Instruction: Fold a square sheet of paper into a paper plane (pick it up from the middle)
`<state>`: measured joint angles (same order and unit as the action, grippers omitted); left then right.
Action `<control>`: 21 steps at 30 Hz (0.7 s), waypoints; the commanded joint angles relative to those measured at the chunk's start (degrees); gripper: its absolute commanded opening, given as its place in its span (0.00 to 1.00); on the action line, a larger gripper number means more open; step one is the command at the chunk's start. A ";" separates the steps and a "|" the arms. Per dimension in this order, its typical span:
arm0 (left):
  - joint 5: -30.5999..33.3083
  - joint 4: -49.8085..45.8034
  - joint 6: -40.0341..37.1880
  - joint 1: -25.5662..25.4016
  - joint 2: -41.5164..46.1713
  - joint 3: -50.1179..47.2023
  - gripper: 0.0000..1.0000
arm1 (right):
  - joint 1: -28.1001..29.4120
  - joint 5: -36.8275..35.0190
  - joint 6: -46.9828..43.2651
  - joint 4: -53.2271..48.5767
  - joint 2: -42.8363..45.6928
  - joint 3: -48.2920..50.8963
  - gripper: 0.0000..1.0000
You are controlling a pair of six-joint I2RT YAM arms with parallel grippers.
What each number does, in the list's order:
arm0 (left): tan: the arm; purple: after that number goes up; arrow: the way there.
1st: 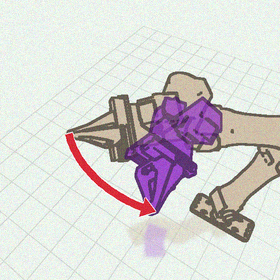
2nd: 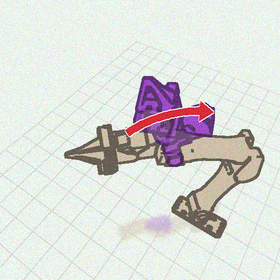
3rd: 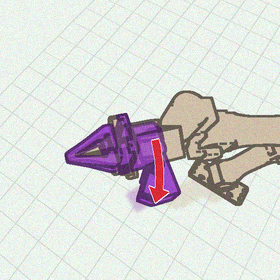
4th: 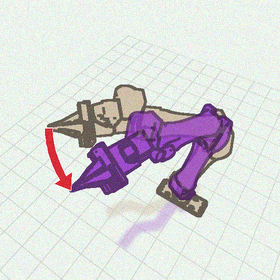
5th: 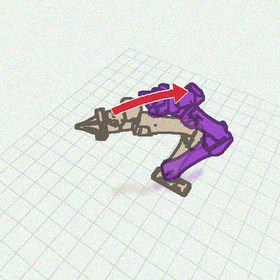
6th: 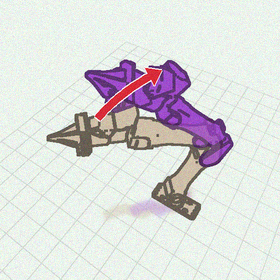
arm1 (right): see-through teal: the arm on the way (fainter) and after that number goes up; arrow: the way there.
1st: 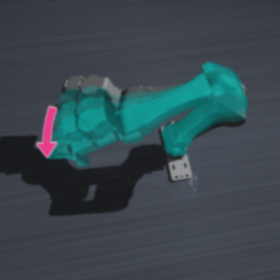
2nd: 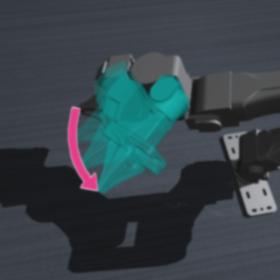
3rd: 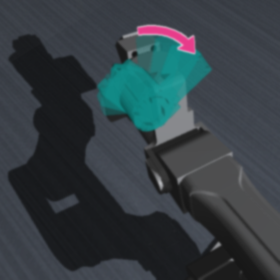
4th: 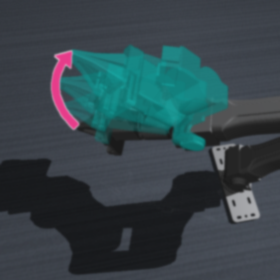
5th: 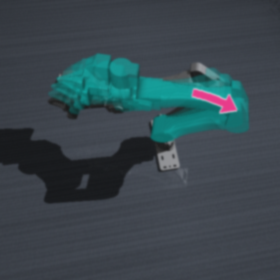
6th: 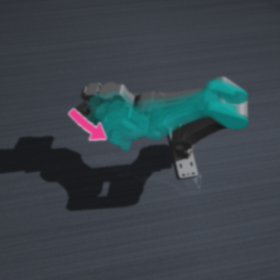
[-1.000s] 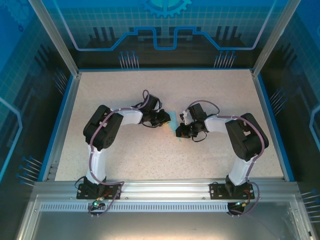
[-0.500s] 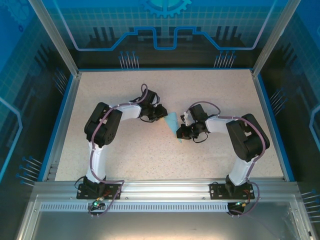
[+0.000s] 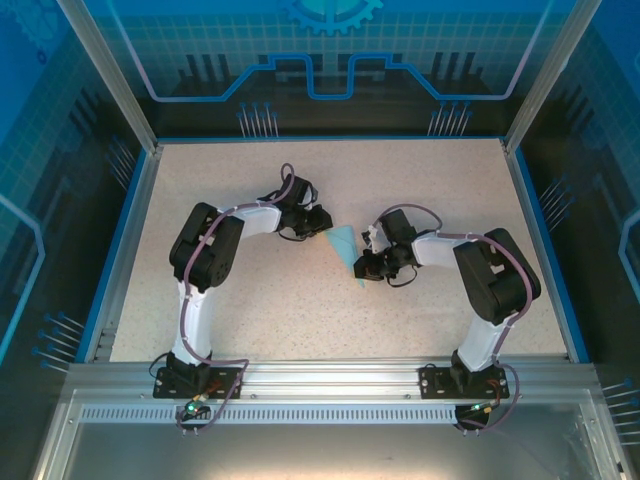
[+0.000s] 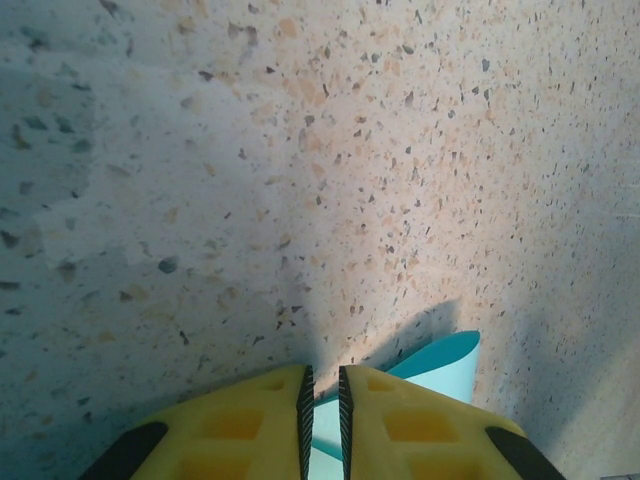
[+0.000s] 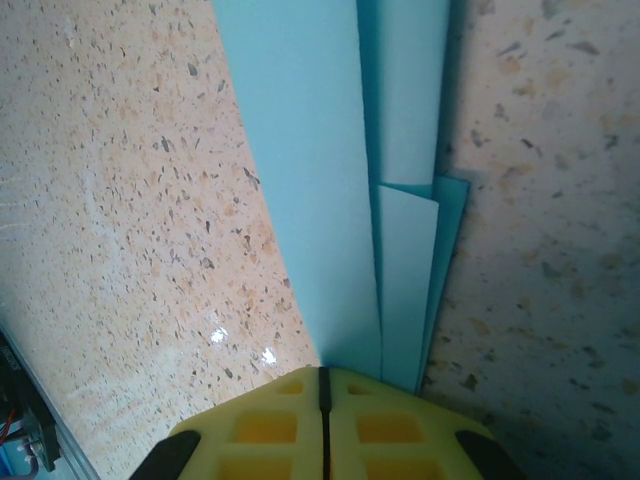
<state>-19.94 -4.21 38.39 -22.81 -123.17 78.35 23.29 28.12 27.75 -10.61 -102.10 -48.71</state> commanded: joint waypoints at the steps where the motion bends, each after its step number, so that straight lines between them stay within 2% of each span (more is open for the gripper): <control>1: 2.01 -2.09 -1.96 0.74 -3.10 0.19 0.20 | -1.18 -3.27 -0.90 -9.96 -1.18 3.27 0.07; 6: 1.54 -1.69 -1.92 0.75 -3.02 -0.56 0.20 | -0.93 0.62 0.71 -6.57 2.19 0.67 0.08; 11: 0.72 -1.62 -1.92 0.71 -2.93 -0.87 0.20 | 1.29 -0.63 1.03 -8.04 3.74 -7.80 0.10; 14: 0.43 -1.59 -1.82 0.62 -2.88 -0.78 0.20 | 2.73 -4.57 0.27 -10.71 1.18 -12.18 0.10; 21: 0.34 -1.55 -1.66 0.48 -3.06 -0.67 0.20 | 5.32 -7.86 -0.88 -14.19 -6.99 -20.02 0.10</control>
<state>-20.43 -4.08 38.37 -22.70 -123.28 78.35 27.16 22.63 28.23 -19.77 -105.38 -66.43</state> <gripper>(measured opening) 0.197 0.097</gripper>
